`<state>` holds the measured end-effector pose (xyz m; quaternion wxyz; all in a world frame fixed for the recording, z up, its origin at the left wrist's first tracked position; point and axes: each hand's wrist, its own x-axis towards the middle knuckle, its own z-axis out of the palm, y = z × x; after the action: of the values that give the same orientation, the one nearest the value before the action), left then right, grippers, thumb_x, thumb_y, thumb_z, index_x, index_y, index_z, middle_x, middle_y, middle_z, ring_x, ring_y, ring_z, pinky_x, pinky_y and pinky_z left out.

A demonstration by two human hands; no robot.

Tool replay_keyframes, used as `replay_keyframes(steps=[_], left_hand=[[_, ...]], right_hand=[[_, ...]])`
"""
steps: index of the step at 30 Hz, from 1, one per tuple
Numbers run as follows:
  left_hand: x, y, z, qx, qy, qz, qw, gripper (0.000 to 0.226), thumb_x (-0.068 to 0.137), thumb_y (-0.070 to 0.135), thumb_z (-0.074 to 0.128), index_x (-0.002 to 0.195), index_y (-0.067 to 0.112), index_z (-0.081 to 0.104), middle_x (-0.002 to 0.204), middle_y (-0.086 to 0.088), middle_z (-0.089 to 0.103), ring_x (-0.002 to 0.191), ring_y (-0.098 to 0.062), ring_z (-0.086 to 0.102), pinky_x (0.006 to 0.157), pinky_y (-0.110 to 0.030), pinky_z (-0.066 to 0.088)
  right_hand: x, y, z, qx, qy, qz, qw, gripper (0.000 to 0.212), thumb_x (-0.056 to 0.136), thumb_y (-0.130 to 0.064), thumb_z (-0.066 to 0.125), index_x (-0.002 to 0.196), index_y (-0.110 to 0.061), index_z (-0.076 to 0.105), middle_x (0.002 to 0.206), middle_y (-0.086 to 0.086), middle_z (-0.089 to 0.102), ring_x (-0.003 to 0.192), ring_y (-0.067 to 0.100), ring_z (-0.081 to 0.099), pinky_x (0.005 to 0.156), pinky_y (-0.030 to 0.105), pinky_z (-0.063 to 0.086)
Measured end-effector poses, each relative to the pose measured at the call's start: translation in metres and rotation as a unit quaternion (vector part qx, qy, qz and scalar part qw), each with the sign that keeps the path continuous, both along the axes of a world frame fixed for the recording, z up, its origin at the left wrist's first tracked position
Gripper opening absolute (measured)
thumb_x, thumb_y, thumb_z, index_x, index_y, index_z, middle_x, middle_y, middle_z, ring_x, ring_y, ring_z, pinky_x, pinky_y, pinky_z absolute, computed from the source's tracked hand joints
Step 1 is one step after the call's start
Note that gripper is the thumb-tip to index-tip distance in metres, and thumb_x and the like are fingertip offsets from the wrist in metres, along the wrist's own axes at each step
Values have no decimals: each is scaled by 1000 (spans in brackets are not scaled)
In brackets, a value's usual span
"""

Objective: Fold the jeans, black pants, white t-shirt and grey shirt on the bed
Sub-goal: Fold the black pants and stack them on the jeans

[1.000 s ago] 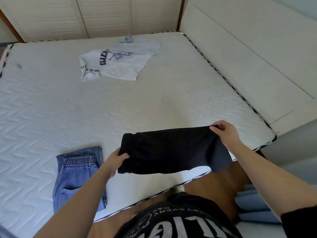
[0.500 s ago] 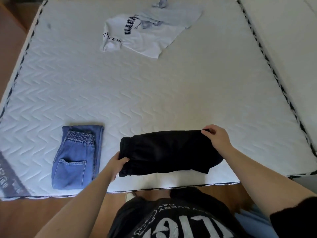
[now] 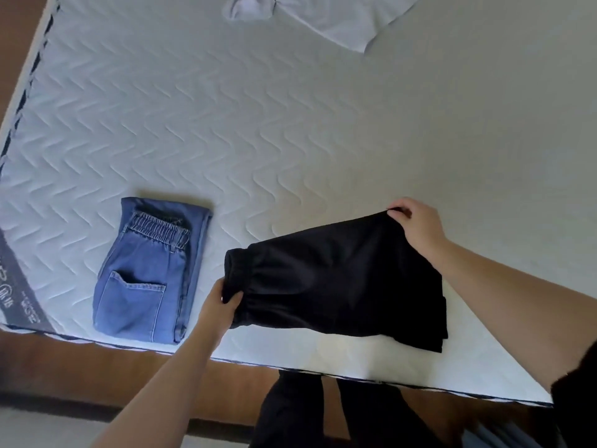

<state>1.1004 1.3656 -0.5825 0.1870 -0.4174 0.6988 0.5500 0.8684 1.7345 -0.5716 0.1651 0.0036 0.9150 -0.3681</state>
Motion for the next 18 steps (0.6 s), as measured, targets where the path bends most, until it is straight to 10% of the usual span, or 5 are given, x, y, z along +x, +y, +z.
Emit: replay_keyframes(steps=[18], left_hand=[[-38,-74,-105,-117,5,1,993,45,95,23,59,135,33,43,114,2,61,104,-23,62,80,-36,54]], right_hand=[[-105,-94,-123,65,-5,80,995,18,93,-15,63,110,-12,68,106,2,70,94,17,63,83,23,42]])
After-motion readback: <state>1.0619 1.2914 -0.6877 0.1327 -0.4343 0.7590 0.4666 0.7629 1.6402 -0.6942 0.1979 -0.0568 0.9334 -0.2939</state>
